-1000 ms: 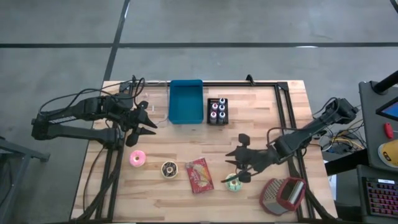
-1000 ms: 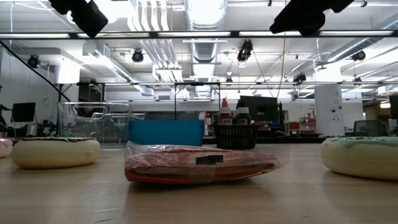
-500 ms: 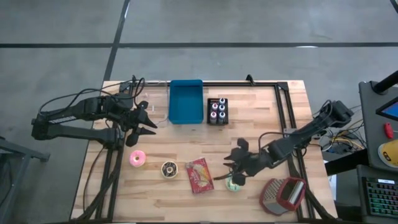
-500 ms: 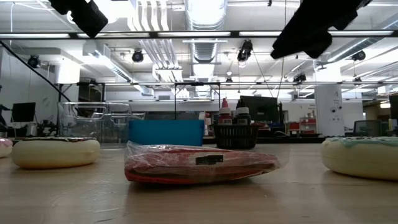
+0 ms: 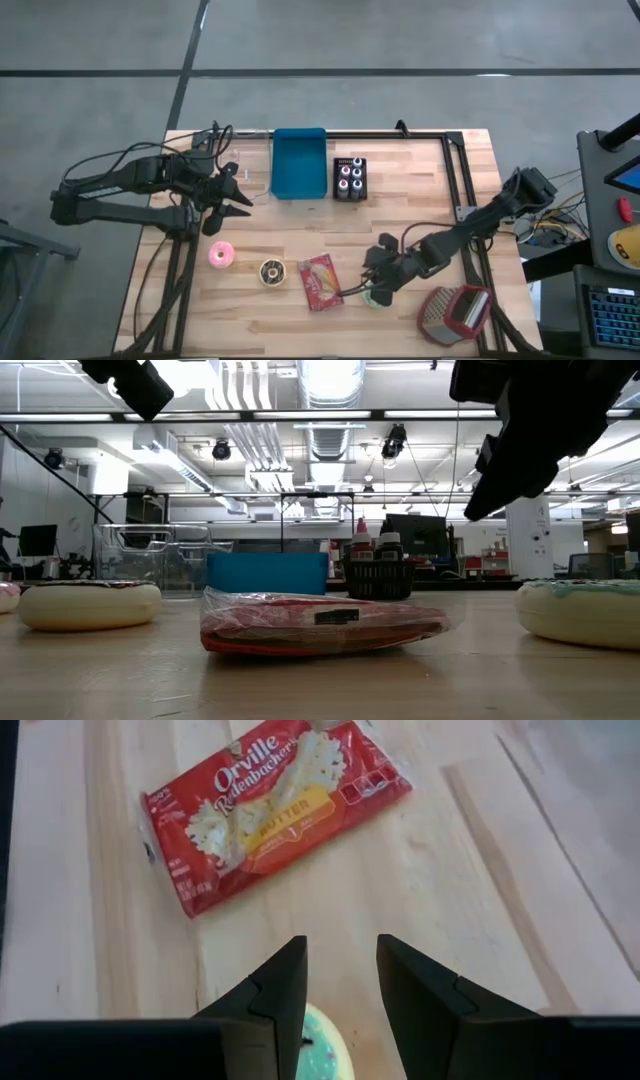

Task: Pick & Place Food Item
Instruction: Put the popcorn bag into the blue bin

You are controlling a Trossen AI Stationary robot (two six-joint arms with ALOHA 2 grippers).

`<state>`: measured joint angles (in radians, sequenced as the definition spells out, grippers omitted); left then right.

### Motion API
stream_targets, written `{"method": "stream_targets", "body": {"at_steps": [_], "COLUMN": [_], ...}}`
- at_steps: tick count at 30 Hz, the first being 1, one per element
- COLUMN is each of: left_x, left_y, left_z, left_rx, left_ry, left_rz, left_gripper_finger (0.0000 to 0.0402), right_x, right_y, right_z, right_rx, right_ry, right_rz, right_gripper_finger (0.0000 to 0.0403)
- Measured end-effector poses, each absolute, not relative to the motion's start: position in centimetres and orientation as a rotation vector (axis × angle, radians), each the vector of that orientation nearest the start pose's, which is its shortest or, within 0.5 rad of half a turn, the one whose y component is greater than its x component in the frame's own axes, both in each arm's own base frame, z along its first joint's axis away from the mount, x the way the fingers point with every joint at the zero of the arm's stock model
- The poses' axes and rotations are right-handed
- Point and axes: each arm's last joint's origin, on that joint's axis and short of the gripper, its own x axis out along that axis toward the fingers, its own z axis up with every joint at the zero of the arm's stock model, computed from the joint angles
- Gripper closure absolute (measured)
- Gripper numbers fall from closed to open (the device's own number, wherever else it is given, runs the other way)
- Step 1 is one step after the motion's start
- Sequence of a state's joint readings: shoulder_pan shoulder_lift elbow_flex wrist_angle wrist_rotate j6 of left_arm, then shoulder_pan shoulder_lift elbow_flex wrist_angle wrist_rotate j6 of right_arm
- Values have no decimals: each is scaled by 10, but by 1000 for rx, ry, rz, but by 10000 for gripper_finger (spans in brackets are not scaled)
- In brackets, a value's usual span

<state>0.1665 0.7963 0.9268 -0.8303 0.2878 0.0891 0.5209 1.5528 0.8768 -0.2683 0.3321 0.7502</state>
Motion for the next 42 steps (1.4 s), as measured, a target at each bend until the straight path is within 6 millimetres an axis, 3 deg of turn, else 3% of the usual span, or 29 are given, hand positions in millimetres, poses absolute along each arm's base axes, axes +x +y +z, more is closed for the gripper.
{"method": "stream_targets", "body": {"at_steps": [6,13,19,26,36,42], "left_x": [143,143,143,143,143,143], "left_y": [16,16,16,16,16,16], "left_z": [322,322,322,322,322,322], "left_rx": [-72,-72,-72,-72,-72,-72], "left_ry": [676,676,676,676,676,676], "left_rz": [-147,-146,-147,-147,-147,-146], "left_gripper_finger": [268,268,268,268,268,268], "right_x": [280,300,305,304,304,314], "right_y": [148,143,151,151,151,155], "right_z": [174,158,152,152,152,132], "right_rx": [344,632,719,936,1076,1103], "right_ry": [779,707,768,770,767,764], "right_rz": [-123,-225,-98,-187,-244,-223], "right_gripper_finger": [273,244,226,229,217,209]}}
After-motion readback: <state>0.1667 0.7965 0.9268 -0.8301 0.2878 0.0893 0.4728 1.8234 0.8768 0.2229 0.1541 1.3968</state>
